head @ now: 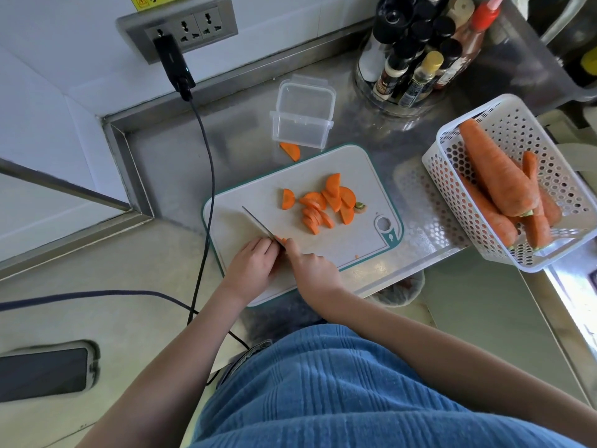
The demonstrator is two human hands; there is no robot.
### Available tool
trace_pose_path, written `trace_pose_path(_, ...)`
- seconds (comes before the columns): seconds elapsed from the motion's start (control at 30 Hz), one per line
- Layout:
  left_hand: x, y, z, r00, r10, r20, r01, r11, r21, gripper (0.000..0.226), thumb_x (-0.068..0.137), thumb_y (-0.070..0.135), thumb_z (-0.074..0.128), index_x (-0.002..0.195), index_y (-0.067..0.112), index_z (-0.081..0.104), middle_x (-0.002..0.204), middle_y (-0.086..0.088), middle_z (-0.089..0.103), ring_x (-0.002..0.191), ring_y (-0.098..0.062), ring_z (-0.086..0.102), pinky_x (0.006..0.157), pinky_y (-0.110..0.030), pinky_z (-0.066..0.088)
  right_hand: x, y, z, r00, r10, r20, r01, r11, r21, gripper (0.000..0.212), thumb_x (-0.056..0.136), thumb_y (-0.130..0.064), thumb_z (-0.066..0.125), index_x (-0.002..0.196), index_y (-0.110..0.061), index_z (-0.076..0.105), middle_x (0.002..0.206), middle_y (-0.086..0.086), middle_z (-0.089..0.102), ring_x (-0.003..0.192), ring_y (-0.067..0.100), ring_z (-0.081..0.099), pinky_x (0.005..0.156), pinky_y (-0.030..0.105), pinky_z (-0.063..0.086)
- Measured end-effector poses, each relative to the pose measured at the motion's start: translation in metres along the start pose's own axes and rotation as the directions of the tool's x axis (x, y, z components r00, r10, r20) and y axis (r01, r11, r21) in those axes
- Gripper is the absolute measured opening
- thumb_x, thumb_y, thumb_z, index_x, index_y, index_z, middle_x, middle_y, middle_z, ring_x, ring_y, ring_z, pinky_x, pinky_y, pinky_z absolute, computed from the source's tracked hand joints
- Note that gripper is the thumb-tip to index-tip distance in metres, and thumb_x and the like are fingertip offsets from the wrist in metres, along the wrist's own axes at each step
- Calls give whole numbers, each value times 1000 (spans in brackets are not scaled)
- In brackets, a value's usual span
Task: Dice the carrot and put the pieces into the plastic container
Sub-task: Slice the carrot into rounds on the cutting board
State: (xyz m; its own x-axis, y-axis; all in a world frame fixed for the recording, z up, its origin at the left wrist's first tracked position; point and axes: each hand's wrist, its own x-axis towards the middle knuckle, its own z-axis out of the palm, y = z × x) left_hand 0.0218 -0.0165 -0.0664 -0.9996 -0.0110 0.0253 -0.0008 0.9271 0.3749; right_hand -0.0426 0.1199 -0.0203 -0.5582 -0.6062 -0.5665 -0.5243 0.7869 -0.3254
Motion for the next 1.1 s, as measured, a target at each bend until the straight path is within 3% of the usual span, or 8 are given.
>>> trace_pose_path(0.17, 3, 3, 1, 998, -30, -50, 31, 999, 20, 32, 52, -4, 80, 79, 1, 64, 70, -10, 57, 64, -28, 58, 60, -30, 44, 15, -8, -7, 1000, 4, 2, -4, 1000, 17, 38, 95, 0, 36, 129, -13, 29, 100, 15, 63, 86, 36, 62, 64, 37, 41)
trace_pose_path(0.3, 2, 5, 1, 997, -40, -71, 41, 999, 10, 21, 61, -1, 76, 77, 2, 64, 68, -9, 55, 61, -27, 57, 56, -32, 47, 16, -5, -7, 999, -25, -29, 24, 999, -41, 42, 96, -3, 37, 136, -15, 26, 97, 14, 66, 83, 36, 64, 63, 36, 42)
trace_pose_path(0.37, 1, 4, 1, 997, -25, -76, 27, 999, 20, 5, 77, 8, 62, 74, 5, 61, 68, -8, 53, 61, -26, 56, 54, -33, 48, 12, 3, -9, 998, -29, -49, 25, 996, -87, 51, 96, -2, 38, 142, -17, 21, 96, 13, 67, 83, 36, 65, 63, 36, 41)
trace_pose_path(0.43, 1, 3, 2, 996, -12, -87, 15, 999, 34, 18, 83, 17, 49, 71, 6, 57, 67, -7, 51, 61, -25, 54, 54, -33, 47, 7, 15, -12, 997, 4, -71, -11, 996, -92, 59, 95, -1, 38, 147, -19, 14, 94, 14, 67, 81, 36, 65, 62, 36, 40)
trace_pose_path(0.67, 0, 2, 6, 996, -29, -88, 32, 999, 35, 14, 81, 16, 49, 70, 8, 54, 69, -7, 50, 63, -26, 53, 56, -33, 47, -6, 38, -15, 986, 106, -128, -107, 994, -4, 69, 102, -17, 35, 149, -35, -11, 69, 7, 49, 74, 35, 63, 60, 37, 42)
trace_pose_path(0.73, 1, 2, 6, 996, -34, -86, 37, 999, 35, 17, 81, 16, 47, 70, 7, 55, 69, -7, 51, 63, -26, 54, 56, -32, 47, -8, 37, -17, 988, 90, -122, -91, 996, -2, 62, 104, -25, 32, 150, -35, -8, 76, 12, 58, 76, 36, 64, 62, 37, 42)
trace_pose_path(0.87, 0, 0, 6, 997, -21, -70, 23, 999, 24, 14, 81, 12, 52, 78, 3, 62, 75, -10, 58, 68, -28, 59, 61, -33, 52, -16, 28, -23, 994, 34, -107, -32, 999, 17, 40, 105, -34, 24, 142, -21, 23, 82, 16, 63, 76, 38, 62, 61, 38, 42)
trace_pose_path(1.1, -9, 3, 4, 998, -58, -8, 58, 998, 36, 35, 59, -1, 76, 93, -3, 64, 85, -16, 62, 75, -33, 61, 61, -37, 55, -18, 13, -17, 997, 30, -66, -24, 996, 92, 20, 105, -31, 22, 113, -14, 30, 63, 5, 43, 66, 32, 53, 57, 37, 39)
